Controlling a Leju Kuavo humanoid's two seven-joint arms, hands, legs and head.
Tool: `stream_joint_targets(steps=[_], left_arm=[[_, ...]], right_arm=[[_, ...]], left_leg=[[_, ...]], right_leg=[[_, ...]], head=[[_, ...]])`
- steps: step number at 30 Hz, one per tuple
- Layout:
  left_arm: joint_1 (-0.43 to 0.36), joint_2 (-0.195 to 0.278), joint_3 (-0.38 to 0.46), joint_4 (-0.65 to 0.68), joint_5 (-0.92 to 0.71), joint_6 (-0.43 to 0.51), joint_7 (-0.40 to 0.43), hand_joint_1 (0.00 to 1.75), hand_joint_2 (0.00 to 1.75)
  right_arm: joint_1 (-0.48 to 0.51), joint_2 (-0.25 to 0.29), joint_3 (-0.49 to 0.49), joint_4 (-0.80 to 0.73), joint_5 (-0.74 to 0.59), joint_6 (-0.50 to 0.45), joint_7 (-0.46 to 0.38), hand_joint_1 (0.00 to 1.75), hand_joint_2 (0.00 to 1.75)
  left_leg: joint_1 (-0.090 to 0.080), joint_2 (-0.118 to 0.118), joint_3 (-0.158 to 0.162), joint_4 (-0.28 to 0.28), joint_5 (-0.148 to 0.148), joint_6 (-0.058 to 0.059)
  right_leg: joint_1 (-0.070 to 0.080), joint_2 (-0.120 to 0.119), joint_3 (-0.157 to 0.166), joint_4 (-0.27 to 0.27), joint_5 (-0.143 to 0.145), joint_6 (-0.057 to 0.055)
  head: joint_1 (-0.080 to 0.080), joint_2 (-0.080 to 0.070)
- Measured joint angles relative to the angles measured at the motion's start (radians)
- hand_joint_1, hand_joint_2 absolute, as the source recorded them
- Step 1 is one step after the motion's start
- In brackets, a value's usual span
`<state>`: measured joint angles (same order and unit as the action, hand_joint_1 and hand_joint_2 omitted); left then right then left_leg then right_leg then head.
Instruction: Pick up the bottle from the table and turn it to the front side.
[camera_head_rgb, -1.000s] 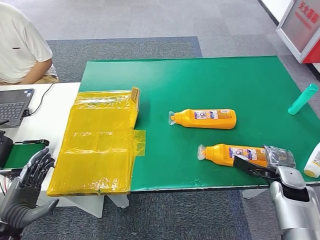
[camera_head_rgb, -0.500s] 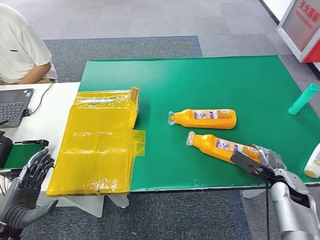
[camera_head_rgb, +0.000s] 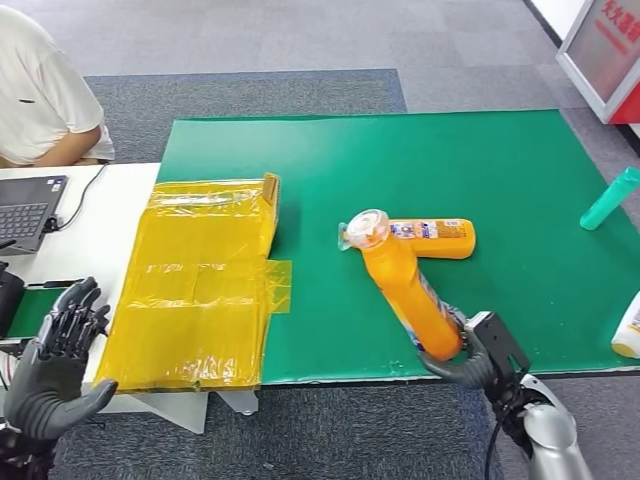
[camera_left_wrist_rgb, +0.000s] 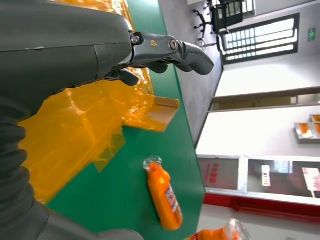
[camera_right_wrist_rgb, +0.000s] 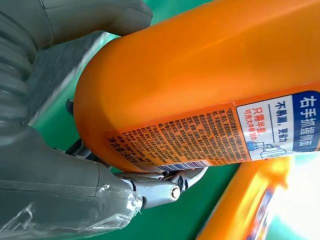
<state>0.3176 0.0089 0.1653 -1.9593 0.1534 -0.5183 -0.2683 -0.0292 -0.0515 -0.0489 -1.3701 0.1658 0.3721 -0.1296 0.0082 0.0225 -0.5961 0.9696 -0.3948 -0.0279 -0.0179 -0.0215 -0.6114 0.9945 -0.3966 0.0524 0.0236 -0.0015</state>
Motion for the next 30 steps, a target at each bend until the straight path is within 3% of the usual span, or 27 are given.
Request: stream_joint_targets(steps=[2, 9, 17, 21, 30], left_arm=[[-0.034, -0.004, -0.055, 0.016, 0.022, 0.038, 0.015, 0.0, 1.75], [-0.111, -0.072, -0.172, 0.066, 0.102, 0.107, 0.094, 0.0, 1.75], [-0.191, -0.139, -0.298, 0.126, 0.115, 0.154, 0.147, 0.0, 1.75], [-0.221, -0.147, -0.335, 0.151, 0.145, 0.164, 0.162, 0.0, 1.75], [-0.376, -0.154, -0.495, 0.168, 0.139, 0.253, 0.228, 0.0, 1.75]], right_arm=[[0.034, 0.019, 0.06, -0.037, -0.099, 0.003, 0.008, 1.75, 1.75], [0.048, 0.117, 0.168, -0.093, -0.121, -0.031, 0.003, 1.75, 1.75], [0.025, 0.179, 0.297, -0.098, -0.061, -0.07, -0.051, 1.75, 1.75], [0.0, 0.193, 0.327, -0.095, 0.008, -0.101, -0.064, 1.75, 1.75], [-0.107, 0.218, 0.427, -0.167, 0.189, -0.179, -0.044, 1.75, 1.75]], left_leg=[[0.0, 0.0, 0.0, 0.0, 0.0, 0.0], [0.0, 0.0, 0.0, 0.0, 0.0, -0.001], [0.0, 0.0, -0.001, 0.0, 0.0, 0.0], [0.0, 0.0, -0.001, 0.0, 0.0, -0.001], [0.0, 0.0, -0.003, 0.0, 0.003, 0.0]], right_leg=[[0.0, 0.0, 0.0, 0.0, 0.0, 0.0], [0.0, 0.0, -0.001, 0.0, 0.0, 0.0], [0.0, 0.0, -0.001, 0.0, 0.0, 0.0], [0.0, 0.0, -0.002, 0.0, 0.0, 0.0], [0.0, 0.0, -0.003, 0.0, 0.002, -0.001]], head=[[0.0, 0.0], [0.0, 0.0], [0.0, 0.0], [0.0, 0.0], [0.0, 0.0]])
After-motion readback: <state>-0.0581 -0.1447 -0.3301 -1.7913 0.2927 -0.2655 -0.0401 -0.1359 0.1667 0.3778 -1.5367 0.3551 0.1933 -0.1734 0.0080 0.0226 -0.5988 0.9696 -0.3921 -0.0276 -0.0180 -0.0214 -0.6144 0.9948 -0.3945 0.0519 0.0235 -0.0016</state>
